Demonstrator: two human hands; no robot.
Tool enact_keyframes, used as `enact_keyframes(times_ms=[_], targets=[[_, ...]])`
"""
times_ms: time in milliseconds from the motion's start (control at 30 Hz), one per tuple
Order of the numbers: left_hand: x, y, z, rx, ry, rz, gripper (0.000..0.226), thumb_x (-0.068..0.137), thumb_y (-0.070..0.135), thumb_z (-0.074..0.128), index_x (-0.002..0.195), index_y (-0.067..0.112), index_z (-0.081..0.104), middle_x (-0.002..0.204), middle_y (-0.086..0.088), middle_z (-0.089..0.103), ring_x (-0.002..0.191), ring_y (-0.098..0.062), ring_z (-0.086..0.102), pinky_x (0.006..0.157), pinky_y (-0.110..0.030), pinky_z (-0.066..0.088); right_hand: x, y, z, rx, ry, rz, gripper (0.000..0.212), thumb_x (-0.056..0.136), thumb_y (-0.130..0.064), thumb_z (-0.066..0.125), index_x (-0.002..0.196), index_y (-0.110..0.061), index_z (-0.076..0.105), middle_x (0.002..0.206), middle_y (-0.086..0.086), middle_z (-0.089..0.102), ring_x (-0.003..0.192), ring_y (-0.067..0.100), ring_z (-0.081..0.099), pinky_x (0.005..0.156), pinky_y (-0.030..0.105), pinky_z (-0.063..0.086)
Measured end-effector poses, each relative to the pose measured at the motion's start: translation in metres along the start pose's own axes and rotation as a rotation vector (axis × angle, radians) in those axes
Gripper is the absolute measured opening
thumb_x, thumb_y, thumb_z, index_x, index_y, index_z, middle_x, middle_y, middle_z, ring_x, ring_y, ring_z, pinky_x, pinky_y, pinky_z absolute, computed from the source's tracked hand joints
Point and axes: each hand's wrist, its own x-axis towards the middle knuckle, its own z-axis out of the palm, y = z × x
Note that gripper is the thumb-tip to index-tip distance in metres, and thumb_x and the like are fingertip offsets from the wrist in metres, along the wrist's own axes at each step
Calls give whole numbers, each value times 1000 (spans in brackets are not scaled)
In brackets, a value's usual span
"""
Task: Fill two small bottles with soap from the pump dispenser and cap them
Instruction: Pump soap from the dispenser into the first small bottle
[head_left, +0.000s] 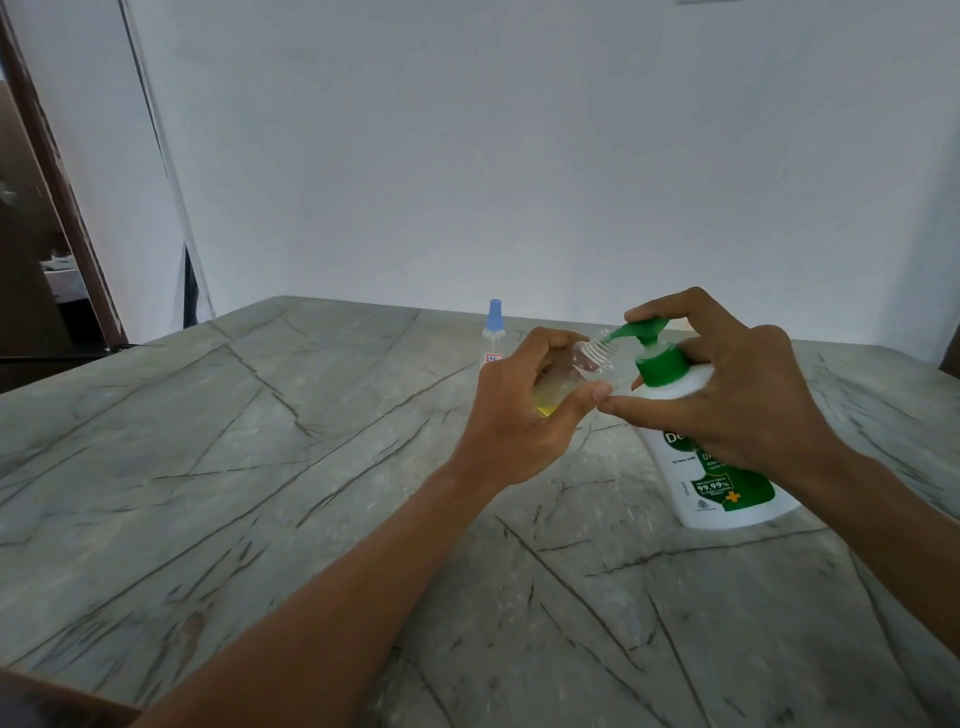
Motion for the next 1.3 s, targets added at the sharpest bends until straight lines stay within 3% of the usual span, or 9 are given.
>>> enact_keyframes(times_ms=[100,267,567,767,867,1133,1300], targets=[[1,0,-1,1,12,-11,38,84,22,75,114,3,61,106,-1,73,94,-8,70,80,-27,58,2,0,1,-39,-41,-11,67,57,-59,78,113,-50,43,81,-39,50,78,-23,55,63,5,39],[3,2,-4,27,14,20,39,84,25,75,116,7,61,107,10,68,94,-5,69,81,-25,58,1,0,1,-50,-71,-36,72,58,-61,75,119,-50,39,86,-41,48,81,-26,52,67,-8,33],[3,-1,-5,40,7,30,44,82,24,77,117,2,63,106,0,71,93,-4,68,80,-14,52,0,1,-2,14,-28,-17,64,56,-52,81,112,-42,50,83,-36,53,74,-23,57,60,-2,42],[4,2,-7,60,22,49,43,82,26,75,118,4,63,106,3,70,92,-8,68,78,-13,53,0,2,0,-54,-65,-45,72,59,-60,76,121,-48,42,83,-37,54,87,-15,57,70,4,38],[4,3,-7,54,15,52,42,83,23,75,118,4,62,108,7,67,95,-5,67,79,-11,52,0,4,1,-48,-62,-45,72,59,-59,77,121,-45,43,83,-35,56,89,-12,58,69,-3,38],[2,0,-4,48,11,38,44,81,23,77,117,2,63,105,-1,71,91,-6,68,79,-11,51,-1,0,0,0,-11,-36,64,57,-54,79,112,-41,48,85,-39,50,73,-25,56,63,-3,40],[3,1,-6,59,13,33,44,82,25,76,118,4,62,106,7,67,92,1,65,77,-8,50,1,-1,0,-62,-59,-56,69,59,-64,72,118,-49,41,88,-41,48,70,-16,59,64,-1,37]])
